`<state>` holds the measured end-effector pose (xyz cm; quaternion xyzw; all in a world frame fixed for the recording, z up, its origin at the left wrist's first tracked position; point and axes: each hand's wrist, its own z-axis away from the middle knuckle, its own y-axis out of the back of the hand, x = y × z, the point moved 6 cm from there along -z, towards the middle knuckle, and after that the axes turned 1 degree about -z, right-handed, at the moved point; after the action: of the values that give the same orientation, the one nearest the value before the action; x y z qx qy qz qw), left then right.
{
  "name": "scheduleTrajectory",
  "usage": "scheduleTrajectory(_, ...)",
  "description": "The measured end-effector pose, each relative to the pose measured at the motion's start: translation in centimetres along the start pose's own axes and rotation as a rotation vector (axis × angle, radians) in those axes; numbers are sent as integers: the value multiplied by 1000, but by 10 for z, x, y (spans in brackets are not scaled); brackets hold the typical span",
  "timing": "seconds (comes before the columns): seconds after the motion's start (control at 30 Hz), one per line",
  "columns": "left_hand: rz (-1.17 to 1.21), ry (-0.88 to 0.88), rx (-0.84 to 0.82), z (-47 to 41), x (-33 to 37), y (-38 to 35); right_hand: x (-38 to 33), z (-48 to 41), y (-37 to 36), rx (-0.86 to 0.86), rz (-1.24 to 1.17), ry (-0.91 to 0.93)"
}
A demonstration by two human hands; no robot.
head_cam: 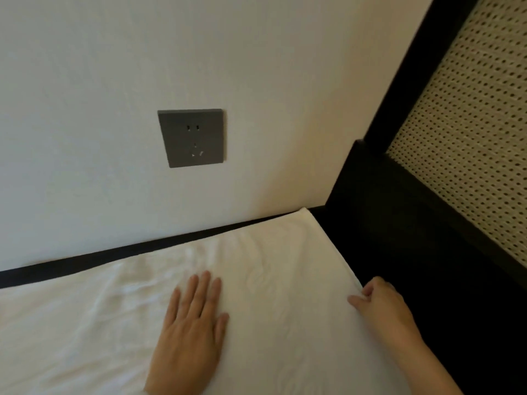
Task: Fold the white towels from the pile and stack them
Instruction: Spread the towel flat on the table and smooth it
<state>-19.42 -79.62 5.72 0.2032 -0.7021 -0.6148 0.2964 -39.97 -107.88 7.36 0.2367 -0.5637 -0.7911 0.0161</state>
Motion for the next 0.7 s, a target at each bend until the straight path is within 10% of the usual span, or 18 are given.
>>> scheduleTrajectory(0.4,-2,5,-4,-1,3,2,14,-14,9,78,-280,-15)
scheduleTrajectory(0.7,26,0,-41,1,-4,-3,0,10,-8,373,223,114)
